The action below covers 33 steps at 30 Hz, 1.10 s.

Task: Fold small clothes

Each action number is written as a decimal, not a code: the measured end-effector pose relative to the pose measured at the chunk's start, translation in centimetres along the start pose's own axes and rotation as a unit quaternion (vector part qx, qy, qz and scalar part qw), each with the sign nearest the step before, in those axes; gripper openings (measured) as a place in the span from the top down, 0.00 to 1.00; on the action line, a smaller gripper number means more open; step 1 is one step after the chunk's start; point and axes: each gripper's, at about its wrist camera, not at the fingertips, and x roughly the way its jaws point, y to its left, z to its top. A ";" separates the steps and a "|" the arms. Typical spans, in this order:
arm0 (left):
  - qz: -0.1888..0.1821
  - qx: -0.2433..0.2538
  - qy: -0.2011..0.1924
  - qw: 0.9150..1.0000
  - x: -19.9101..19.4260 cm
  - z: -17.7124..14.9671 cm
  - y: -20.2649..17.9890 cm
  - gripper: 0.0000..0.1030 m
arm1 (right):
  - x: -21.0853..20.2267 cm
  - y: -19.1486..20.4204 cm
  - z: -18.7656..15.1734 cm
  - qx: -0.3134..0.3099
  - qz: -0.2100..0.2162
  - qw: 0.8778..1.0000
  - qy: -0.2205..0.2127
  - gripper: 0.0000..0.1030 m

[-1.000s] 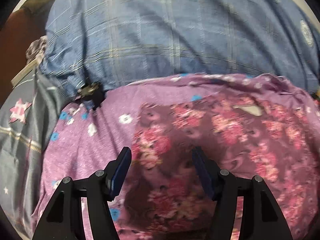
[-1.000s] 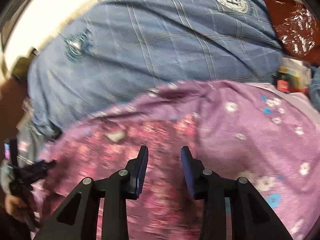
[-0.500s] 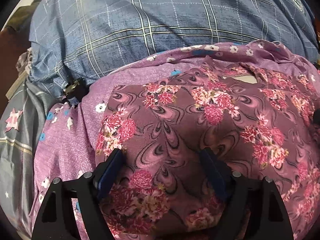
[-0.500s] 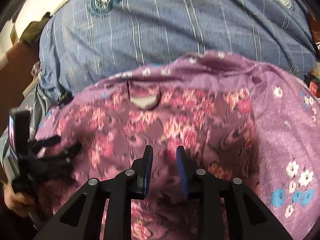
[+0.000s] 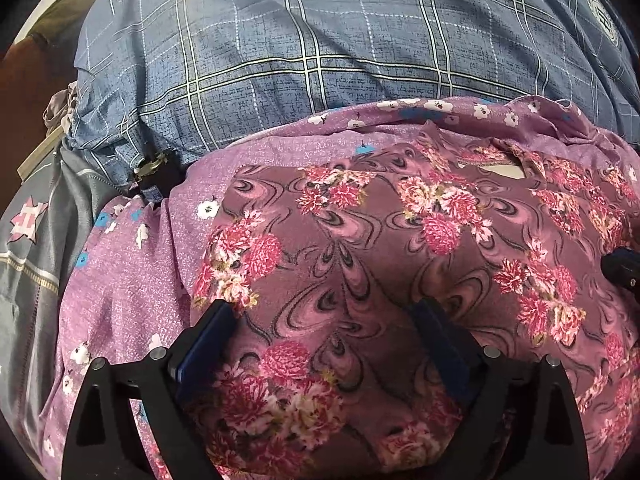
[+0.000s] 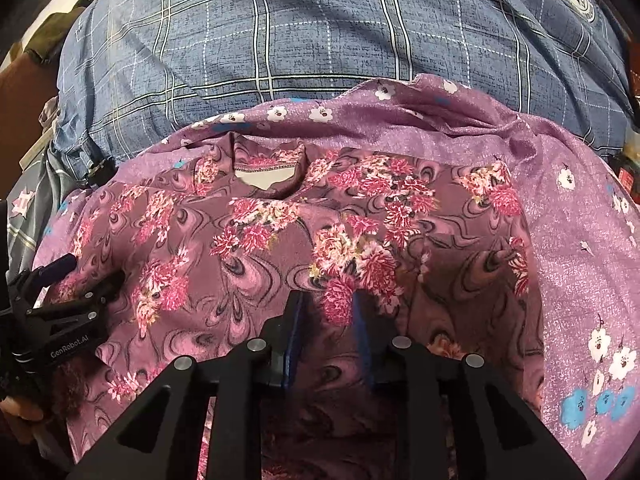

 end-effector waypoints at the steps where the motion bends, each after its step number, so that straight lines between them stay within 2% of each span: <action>1: 0.000 -0.001 -0.001 1.000 0.0 0.0 0.0 0.08 | -0.1 0.0 -0.2 -0.001 -0.002 1.000 -0.002 0.75; 14: 0.005 0.002 -0.012 1.000 -0.6 -0.4 -0.1 0.08 | -0.4 0.8 -0.7 -0.007 -0.024 1.000 -0.016 0.74; 17: 0.017 0.021 -0.012 1.000 -1.5 -0.2 -0.4 0.09 | -1.3 0.7 -0.3 0.007 -0.018 1.000 -0.013 0.73; 18: 0.027 0.033 -0.017 0.999 -2.1 0.0 -0.6 0.09 | -1.9 0.6 -0.1 0.012 -0.014 1.000 -0.023 0.73; 20: 0.046 0.049 -0.052 0.996 -3.7 0.4 -0.7 0.09 | -3.0 0.2 0.5 0.014 -0.036 0.998 -0.048 0.69; 21: 0.051 0.047 -0.070 0.995 -4.4 0.6 -0.4 0.09 | -3.3 -0.2 0.9 0.018 -0.050 0.997 -0.055 0.65; 23: 0.056 0.030 -0.088 0.994 -5.2 1.3 0.8 0.09 | -3.0 -1.6 1.6 0.042 -0.060 0.996 -0.051 0.64; 25: 0.063 -0.006 -0.080 0.995 -4.8 2.0 2.8 0.09 | -2.4 -3.5 1.9 0.080 -0.064 0.994 -0.040 0.64; 27: 0.072 -0.044 -0.055 0.995 -3.3 2.1 5.0 0.09 | -1.6 -4.5 1.9 0.097 -0.060 0.993 -0.026 0.64; 29: 0.087 -0.065 0.010 0.994 -0.3 1.9 6.5 0.10 | -1.1 -4.0 1.8 0.082 -0.071 0.994 -0.021 0.64; 30: 0.082 -0.069 0.037 0.994 1.0 1.6 6.8 0.09 | -1.2 -3.6 1.9 0.072 -0.079 0.994 -0.021 0.63; 32: 0.070 -0.091 0.034 0.993 0.9 1.4 7.2 0.09 | -1.7 -2.8 2.0 0.058 -0.073 0.995 -0.029 0.62; 33: 0.066 -0.091 0.032 0.993 0.4 1.6 7.1 0.10 | -2.5 -2.5 2.0 0.061 -0.055 0.996 -0.047 0.64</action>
